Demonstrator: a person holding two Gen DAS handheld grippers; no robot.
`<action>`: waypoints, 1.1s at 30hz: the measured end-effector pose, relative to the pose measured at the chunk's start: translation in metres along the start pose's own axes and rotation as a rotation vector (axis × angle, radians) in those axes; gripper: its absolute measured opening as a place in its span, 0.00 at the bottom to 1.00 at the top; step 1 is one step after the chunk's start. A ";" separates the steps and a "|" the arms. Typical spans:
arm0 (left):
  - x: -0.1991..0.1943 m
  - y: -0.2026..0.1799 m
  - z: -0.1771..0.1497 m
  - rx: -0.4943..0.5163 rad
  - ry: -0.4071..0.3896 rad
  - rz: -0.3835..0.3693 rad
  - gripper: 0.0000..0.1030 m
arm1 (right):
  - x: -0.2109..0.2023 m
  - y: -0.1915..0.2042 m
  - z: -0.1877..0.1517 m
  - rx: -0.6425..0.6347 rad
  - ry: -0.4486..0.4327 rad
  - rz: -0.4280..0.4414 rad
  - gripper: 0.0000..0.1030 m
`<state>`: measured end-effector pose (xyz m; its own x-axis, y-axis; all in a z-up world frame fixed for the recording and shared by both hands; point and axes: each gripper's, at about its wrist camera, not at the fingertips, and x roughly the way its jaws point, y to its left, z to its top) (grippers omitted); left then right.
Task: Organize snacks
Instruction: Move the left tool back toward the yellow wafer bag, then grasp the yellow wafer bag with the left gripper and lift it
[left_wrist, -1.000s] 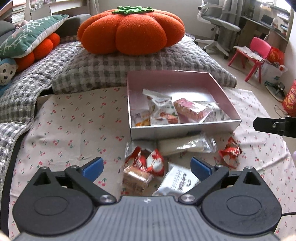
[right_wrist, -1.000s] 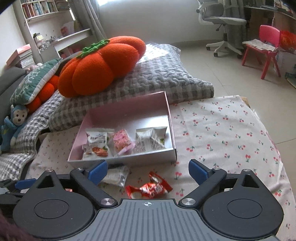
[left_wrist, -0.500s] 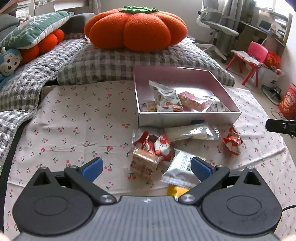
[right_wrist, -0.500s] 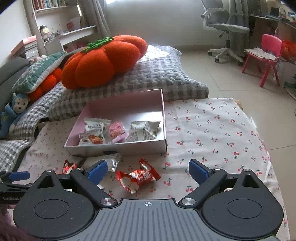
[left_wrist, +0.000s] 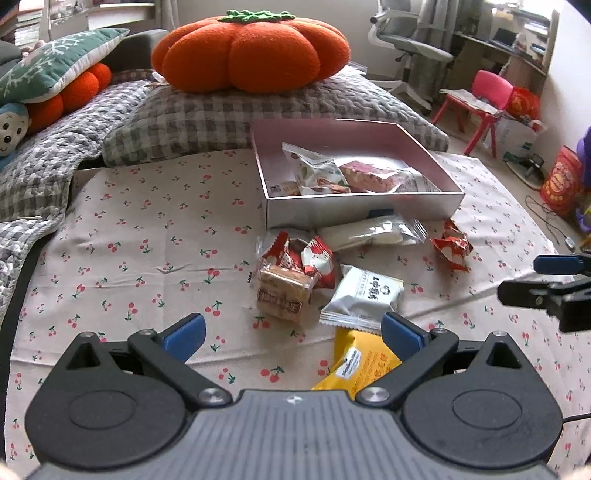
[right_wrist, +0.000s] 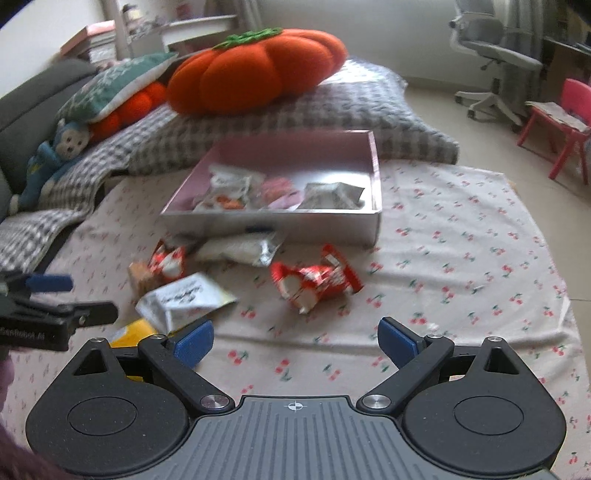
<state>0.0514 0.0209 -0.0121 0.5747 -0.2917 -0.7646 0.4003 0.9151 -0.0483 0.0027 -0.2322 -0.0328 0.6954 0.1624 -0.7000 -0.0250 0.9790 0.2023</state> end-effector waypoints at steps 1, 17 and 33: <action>0.000 0.000 -0.001 0.006 0.000 -0.005 0.98 | 0.000 0.002 -0.002 -0.009 -0.001 0.003 0.94; 0.015 -0.003 -0.015 0.080 0.096 -0.150 0.81 | 0.009 0.037 -0.023 -0.167 0.016 0.038 0.94; 0.021 -0.009 -0.026 0.113 0.216 -0.197 0.41 | 0.021 0.023 -0.015 -0.066 0.035 0.015 0.94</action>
<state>0.0416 0.0139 -0.0441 0.3184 -0.3834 -0.8670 0.5729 0.8065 -0.1462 0.0059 -0.2042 -0.0530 0.6692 0.1802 -0.7209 -0.0831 0.9822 0.1684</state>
